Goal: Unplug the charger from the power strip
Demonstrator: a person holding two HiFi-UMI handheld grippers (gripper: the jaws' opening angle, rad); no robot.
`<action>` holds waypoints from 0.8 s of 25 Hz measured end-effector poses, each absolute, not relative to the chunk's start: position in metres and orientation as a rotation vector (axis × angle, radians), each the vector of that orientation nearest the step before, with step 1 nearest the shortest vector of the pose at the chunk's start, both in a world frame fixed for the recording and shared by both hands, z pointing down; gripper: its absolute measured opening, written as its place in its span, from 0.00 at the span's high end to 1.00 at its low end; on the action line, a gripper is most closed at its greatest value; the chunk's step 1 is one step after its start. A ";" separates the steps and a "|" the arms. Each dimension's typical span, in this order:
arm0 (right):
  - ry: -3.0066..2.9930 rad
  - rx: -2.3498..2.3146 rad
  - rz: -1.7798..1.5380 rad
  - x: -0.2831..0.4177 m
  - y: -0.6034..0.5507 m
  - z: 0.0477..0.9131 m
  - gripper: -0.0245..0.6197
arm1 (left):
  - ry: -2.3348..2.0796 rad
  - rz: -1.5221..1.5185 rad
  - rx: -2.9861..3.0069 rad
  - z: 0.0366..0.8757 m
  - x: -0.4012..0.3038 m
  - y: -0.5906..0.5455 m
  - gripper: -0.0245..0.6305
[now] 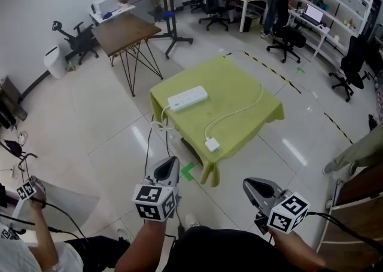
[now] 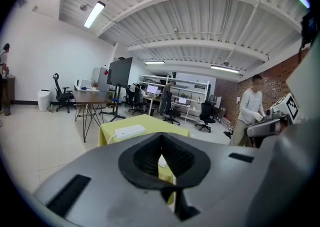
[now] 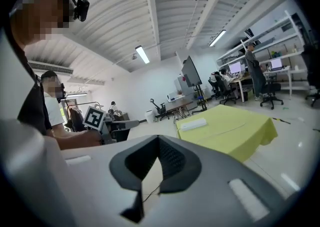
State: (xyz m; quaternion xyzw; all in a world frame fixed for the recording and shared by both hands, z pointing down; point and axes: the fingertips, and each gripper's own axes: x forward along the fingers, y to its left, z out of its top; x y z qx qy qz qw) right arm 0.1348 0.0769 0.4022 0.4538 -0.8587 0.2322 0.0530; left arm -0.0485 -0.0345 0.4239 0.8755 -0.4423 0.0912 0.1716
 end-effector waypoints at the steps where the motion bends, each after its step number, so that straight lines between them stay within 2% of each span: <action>1: -2.609 1.372 0.687 0.139 0.084 0.401 0.96 | -1.267 0.253 2.480 0.424 -0.045 -0.030 0.95; 8: -2.636 1.305 0.606 0.167 0.125 0.398 0.96 | -1.324 0.227 2.484 0.413 -0.012 0.011 0.95; 20: -2.671 1.226 0.592 0.182 0.164 0.406 0.96 | -1.393 0.249 2.476 0.399 0.008 0.059 0.95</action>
